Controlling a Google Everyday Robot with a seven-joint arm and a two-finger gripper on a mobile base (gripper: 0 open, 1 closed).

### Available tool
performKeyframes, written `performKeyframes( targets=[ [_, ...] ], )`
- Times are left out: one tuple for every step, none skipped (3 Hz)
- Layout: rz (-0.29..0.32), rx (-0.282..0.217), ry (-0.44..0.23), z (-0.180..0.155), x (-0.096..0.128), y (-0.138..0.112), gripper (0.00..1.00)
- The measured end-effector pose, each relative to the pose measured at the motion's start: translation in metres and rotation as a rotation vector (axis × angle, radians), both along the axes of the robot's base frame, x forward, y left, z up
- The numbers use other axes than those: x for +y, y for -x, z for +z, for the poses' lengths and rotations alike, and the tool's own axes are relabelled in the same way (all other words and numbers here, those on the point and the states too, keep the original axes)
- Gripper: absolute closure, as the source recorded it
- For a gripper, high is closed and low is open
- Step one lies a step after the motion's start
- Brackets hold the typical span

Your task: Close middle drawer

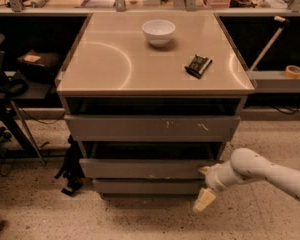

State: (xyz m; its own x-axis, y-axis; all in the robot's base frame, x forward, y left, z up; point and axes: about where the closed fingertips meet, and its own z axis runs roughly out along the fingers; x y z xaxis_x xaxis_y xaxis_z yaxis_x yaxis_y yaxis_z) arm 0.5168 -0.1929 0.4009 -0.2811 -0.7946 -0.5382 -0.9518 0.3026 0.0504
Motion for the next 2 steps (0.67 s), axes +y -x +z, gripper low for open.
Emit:
performKeyframes(
  targets=[
    [0.000, 0.000, 0.000, 0.000, -0.001, 0.001, 0.00],
    [-0.007, -0.040, -0.016, 0.015, 0.008, -0.034, 0.00]
  ],
)
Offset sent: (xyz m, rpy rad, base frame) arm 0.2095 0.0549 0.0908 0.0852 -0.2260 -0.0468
